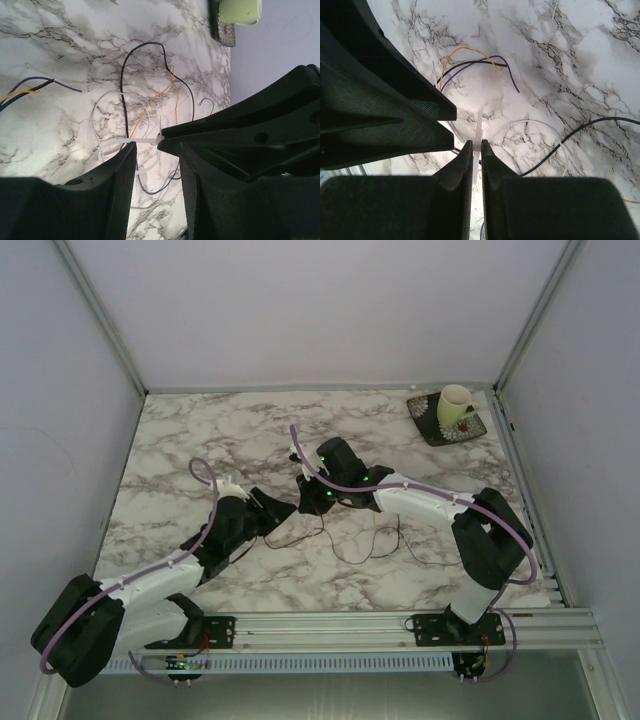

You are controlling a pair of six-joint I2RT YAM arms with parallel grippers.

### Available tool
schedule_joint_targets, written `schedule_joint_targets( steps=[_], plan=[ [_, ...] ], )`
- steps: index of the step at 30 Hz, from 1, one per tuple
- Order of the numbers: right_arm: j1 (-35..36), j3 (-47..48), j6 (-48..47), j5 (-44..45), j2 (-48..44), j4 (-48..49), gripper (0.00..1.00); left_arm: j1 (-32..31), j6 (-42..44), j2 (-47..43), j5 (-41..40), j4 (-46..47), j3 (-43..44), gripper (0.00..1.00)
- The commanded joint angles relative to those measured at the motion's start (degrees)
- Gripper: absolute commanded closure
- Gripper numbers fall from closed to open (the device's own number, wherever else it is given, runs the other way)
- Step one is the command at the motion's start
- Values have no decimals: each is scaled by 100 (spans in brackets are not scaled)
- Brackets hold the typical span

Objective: Zip-tie the wires
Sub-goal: Tie the cable at the center of the board.

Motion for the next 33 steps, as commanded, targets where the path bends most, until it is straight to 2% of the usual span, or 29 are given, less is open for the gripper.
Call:
schedule_joint_targets(
  steps=[1,16,21,25,33],
  plan=[
    [51,51,-11,22,-191,204,100,13,-53,205,119,676,179,61],
    [77,27,-2,-29,-194,196,100,7,96,617,-64,937,246,73],
    [78,-14,-2,15,-208,196,100,8,92,421,-336,999,161,78],
    [78,0,2,-13,-196,197,100,18,236,234,-482,752,256,76],
    [78,19,7,9,-219,207,100,28,390,312,-482,363,410,64]
  ],
)
